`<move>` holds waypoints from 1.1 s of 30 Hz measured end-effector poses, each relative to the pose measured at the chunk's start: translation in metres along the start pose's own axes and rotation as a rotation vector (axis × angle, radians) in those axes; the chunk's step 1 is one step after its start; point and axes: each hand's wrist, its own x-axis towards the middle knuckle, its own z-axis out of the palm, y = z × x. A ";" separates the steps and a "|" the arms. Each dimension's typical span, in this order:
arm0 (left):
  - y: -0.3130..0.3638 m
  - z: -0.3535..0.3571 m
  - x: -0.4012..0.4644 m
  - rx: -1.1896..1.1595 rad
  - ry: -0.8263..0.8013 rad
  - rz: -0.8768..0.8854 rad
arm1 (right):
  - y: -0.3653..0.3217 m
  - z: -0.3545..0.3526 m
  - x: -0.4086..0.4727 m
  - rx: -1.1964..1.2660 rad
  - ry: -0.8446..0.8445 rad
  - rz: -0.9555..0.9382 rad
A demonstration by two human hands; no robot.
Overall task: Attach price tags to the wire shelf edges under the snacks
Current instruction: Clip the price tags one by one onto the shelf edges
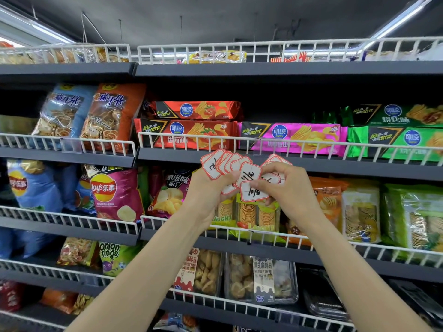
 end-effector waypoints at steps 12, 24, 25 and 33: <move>0.001 -0.006 -0.001 -0.050 0.026 -0.020 | 0.001 -0.001 -0.003 0.117 0.021 0.048; -0.001 0.001 -0.001 0.014 -0.032 0.028 | 0.002 -0.002 -0.003 0.167 -0.003 0.131; -0.001 0.000 -0.001 -0.006 -0.037 0.019 | 0.002 -0.002 -0.002 0.180 -0.001 0.142; -0.004 -0.003 0.003 -0.064 -0.003 -0.010 | 0.007 -0.007 -0.003 0.399 0.036 0.243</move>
